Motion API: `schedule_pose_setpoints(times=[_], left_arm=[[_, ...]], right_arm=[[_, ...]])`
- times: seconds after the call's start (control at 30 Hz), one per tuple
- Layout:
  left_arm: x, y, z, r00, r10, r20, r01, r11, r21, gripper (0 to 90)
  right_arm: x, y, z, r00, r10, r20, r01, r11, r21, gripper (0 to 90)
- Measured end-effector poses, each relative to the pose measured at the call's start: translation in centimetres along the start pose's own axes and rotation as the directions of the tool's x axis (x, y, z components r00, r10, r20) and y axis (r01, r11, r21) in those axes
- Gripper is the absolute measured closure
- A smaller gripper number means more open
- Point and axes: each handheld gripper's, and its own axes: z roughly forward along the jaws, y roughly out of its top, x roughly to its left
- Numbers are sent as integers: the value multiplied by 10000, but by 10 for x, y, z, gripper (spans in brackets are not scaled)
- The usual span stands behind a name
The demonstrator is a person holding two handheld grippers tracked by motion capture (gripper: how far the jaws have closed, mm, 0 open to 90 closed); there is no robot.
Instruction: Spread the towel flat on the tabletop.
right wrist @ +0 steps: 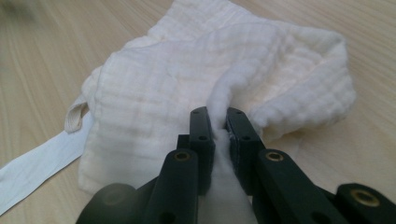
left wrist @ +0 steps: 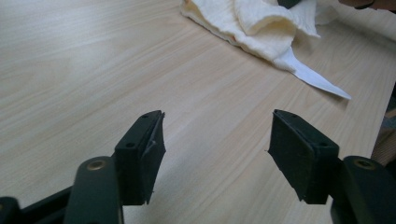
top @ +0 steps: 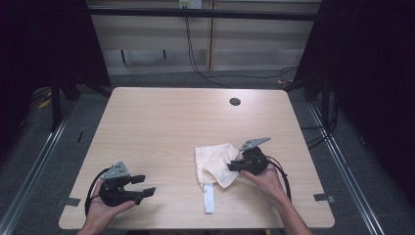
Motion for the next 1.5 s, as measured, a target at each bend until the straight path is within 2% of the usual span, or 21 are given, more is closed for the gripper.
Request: schedule_pose_setpoints(times=[0.2, 0.3, 0.63, 0.77, 0.93, 1.0, 1.07, 1.23, 1.27, 1.3, 1.33, 1.43, 1.5], left_arm=[[-1, 0, 0, 10000, -3, -4, 3, 10000, -61, 373], [-1, 0, 0, 10000, 8, -22, -8, 10000, -49, 364], [-1, 0, 0, 10000, 5, -22, -5, 10000, -34, 359], [-1, 0, 0, 10000, 19, -26, -19, 10000, -17, 359], [-1, 0, 0, 10000, 45, -42, -45, 10000, 0, 357], [-1, 0, 0, 10000, 55, -48, -55, 10000, 9, 357], [-2, 0, -1, 10000, 53, -74, -52, 10000, 46, 357], [-2, 0, -1, 10000, 54, -80, -54, 10000, 22, 357], [-2, 0, -1, 10000, 52, -84, -51, 10000, 12, 357], [-2, 0, -1, 10000, 52, -84, -51, 10000, 12, 357], [-2, 0, -1, 9999, 56, -86, -56, 10000, -31, 357], [-3, 1, 0, 9999, 142, -73, -142, 9999, -30, 357], [-3, 0, 0, 9998, 169, -56, -169, 9999, 13, 357]], right_arm=[[14, 1, 2, 9994, -75, -344, 72, 9999, -96, 824], [23, 2, 4, 9986, -269, -462, 268, 9996, -21, 824], [40, 2, 14, 9949, -308, -965, 326, 9993, 171, 823], [52, 4, 19, 9918, -434, -1199, 458, 9988, 175, 822], [62, 5, 23, 9899, -721, -1222, 757, 9968, 245, 820], [62, 2, 26, 9915, -683, -1106, 724, 9968, 334, 819], [61, 0, 29, 9904, -672, -1211, 723, 9966, 388, 813], [62, 0, 28, 9897, -800, -1189, 850, 9957, 375, 740], [63, 1, 26, 9903, -918, -1040, 947, 9952, 240, 669], [63, 1, 26, 9903, -918, -1040, 947, 9952, 240, 669], [64, 2, 20, 9909, -1079, -809, 1084, 9941, 18, 637], [65, 3, 9, 9927, -1008, -660, 990, 9946, -307, 544], [65, 3, 6, 9933, -970, -632, 948, 9948, -378, 534]])
